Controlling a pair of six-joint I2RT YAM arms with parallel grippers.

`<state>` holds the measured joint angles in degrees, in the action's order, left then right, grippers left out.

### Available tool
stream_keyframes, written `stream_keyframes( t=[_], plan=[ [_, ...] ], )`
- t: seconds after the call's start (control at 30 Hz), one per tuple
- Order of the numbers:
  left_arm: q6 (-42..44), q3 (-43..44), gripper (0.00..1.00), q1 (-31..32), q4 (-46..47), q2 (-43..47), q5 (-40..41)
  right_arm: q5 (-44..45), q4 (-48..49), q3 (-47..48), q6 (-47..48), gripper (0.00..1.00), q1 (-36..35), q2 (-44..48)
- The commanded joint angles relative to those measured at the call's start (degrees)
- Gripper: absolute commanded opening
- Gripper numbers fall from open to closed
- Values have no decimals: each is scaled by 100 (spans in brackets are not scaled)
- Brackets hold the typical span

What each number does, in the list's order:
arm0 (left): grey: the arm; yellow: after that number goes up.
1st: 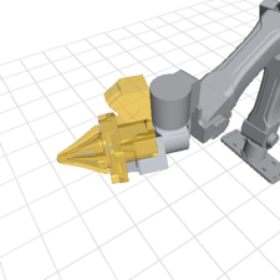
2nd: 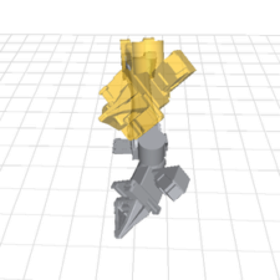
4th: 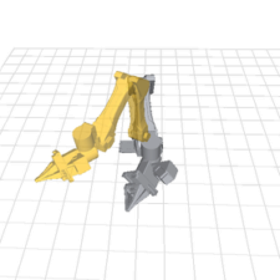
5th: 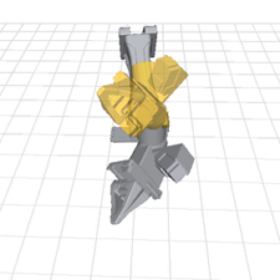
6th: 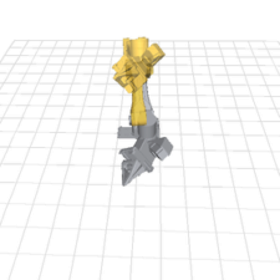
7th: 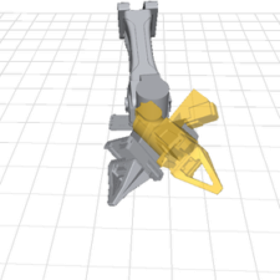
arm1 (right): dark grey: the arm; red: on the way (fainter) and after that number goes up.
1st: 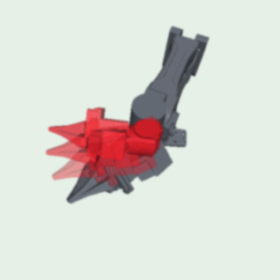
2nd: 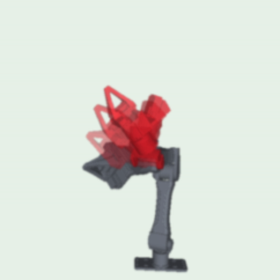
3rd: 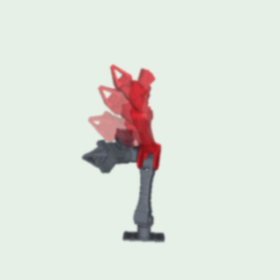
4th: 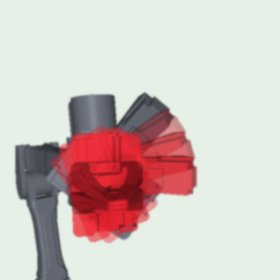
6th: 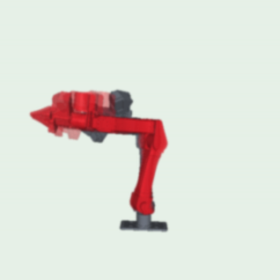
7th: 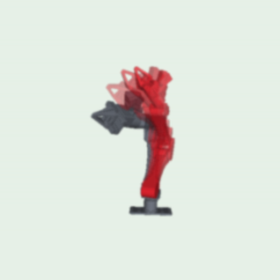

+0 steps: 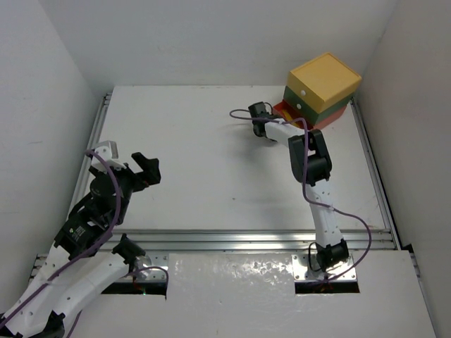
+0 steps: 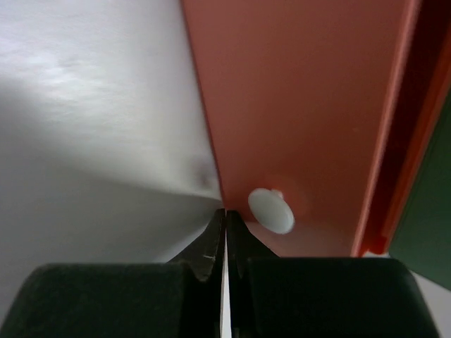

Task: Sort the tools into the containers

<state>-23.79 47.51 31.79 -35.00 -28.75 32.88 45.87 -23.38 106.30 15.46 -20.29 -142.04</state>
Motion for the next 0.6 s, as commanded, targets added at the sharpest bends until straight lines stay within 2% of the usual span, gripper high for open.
stream_keyframes(
  t=[0.0, 0.43, 0.53, 0.57],
  plan=[
    [111, -22, 100, -41, 257, 45, -63, 774, 746, 330, 473, 0, 210, 176],
    [129, -31, 100, -41, 284, 160, -98, 844, 2116, 365, 1696, 0, 711, -140],
    [129, -22, 100, -41, 275, 107, -116, 793, 1908, 374, 1592, 0, 676, -70],
    [129, -22, 100, -41, 266, 89, -116, 679, 1498, 287, 1252, 0, 598, 104]
  ],
)
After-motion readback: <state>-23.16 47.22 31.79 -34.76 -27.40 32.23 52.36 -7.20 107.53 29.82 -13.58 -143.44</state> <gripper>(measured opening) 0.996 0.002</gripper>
